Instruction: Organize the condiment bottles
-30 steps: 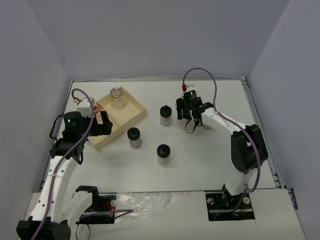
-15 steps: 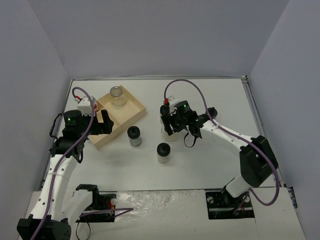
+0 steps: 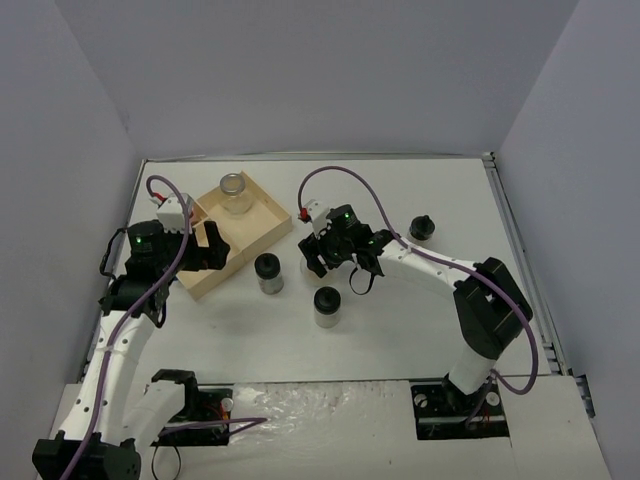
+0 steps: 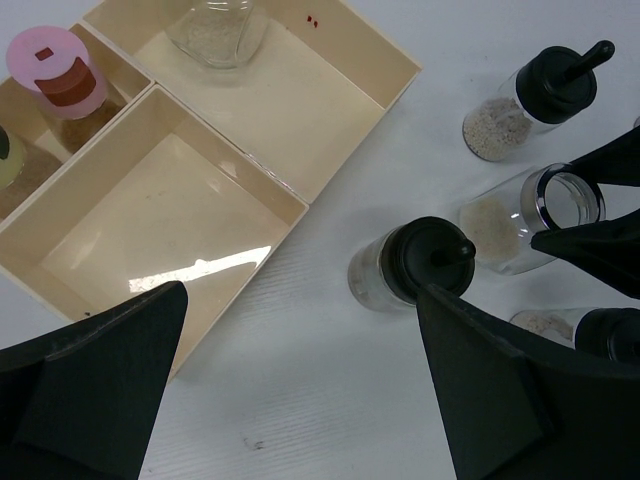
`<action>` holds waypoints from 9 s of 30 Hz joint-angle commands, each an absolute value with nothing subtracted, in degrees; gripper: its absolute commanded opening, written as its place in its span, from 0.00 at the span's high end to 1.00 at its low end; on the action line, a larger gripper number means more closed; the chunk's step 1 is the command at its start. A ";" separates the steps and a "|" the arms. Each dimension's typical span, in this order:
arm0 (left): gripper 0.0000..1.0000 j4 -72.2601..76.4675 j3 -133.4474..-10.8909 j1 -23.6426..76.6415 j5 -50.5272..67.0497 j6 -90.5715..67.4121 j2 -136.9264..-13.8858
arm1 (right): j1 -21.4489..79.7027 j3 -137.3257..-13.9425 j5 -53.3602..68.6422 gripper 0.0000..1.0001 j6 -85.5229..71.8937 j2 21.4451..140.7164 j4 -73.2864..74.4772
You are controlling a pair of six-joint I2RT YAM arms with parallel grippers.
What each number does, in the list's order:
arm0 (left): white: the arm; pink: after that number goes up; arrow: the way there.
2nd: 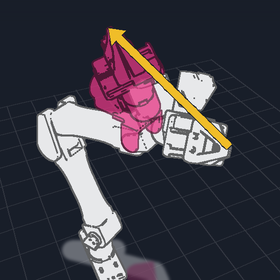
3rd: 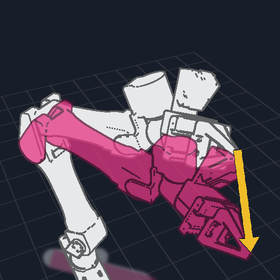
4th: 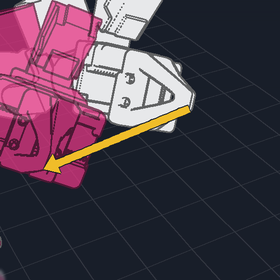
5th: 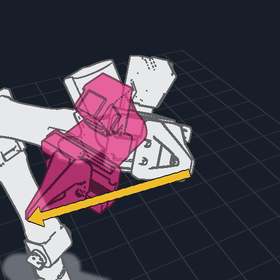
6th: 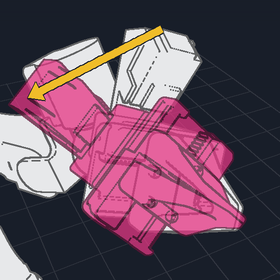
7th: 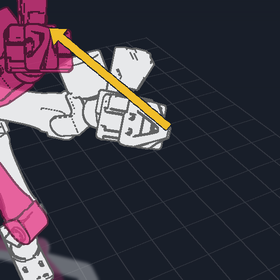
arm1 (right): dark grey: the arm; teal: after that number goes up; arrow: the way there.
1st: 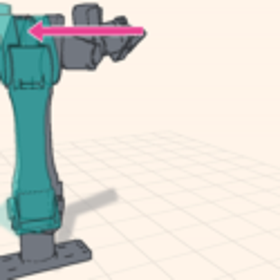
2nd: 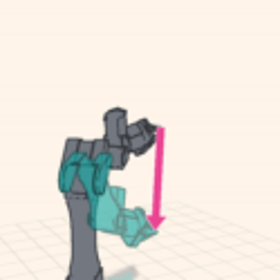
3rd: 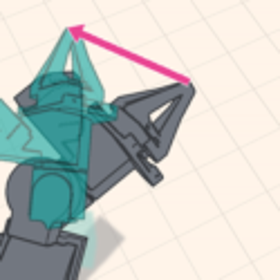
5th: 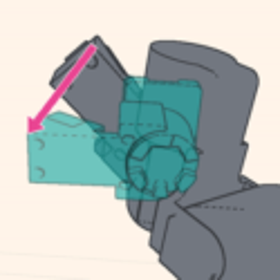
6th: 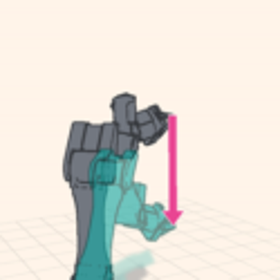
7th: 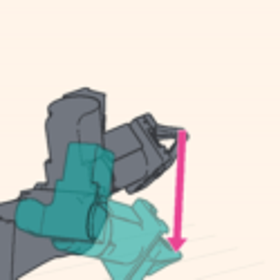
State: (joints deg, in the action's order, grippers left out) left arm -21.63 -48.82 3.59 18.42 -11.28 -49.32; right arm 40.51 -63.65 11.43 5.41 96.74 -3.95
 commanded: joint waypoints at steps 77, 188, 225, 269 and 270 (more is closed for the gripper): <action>1.00 -41.87 -99.19 41.90 1.29 -0.01 -100.70 | 36.91 -36.75 -21.11 0.00 -31.74 32.77 15.73; 0.04 -14.34 -57.21 30.76 -1.23 -17.48 -73.82 | 39.05 -34.45 -18.42 0.00 -32.19 30.09 14.15; 1.00 -33.22 -76.70 9.55 -2.14 -15.56 -72.76 | 39.80 -34.03 -19.32 0.00 -32.51 27.61 14.14; 0.20 -15.22 -73.57 1.93 -2.76 -16.50 -92.33 | 41.13 -33.84 -20.65 0.00 -32.37 29.16 13.97; 0.16 -15.65 -73.79 1.93 -2.66 -16.45 -91.85 | 41.13 -33.84 -20.65 0.00 -32.42 29.10 13.97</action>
